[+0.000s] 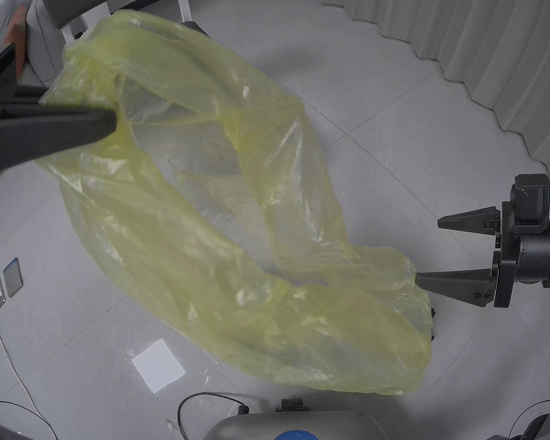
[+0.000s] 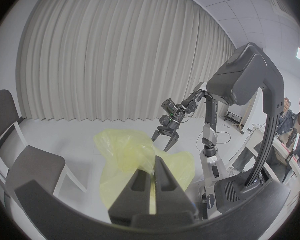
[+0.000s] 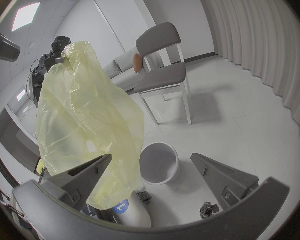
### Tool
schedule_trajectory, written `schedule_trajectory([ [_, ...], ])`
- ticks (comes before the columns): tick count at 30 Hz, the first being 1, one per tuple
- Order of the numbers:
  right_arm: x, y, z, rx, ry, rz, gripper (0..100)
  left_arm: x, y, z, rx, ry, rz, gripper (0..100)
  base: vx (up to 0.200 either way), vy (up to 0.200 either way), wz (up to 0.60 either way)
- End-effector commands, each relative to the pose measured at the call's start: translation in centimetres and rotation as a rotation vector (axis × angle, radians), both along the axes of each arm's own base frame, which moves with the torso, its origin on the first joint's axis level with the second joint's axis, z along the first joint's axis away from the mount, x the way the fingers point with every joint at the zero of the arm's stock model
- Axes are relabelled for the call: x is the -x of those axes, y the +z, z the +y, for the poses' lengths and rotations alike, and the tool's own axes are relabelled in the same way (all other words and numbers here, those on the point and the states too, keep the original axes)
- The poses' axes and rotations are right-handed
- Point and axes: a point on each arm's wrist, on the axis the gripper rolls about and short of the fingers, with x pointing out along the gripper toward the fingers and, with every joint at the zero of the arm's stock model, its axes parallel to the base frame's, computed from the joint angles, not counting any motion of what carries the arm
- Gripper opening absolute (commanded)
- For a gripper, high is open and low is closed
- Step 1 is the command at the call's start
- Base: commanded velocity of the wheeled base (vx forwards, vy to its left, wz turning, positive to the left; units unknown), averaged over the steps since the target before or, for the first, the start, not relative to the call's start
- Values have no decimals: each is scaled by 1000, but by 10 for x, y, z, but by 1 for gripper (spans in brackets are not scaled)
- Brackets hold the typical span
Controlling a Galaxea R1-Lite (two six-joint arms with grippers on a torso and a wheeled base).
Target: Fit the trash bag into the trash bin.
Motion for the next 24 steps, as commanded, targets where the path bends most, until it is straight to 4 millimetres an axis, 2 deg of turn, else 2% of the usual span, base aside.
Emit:
schedule_trajectory([
  [1, 0, -2, 0, 4, 1, 6, 100, -3, -2, -2, -4, -2, 9, 0, 0, 0, 0],
  [24, -8, -6, 6, 34, 21, -17, 100, -8, -3, -5, 4, -27, 16, 0, 0, 0, 0],
])
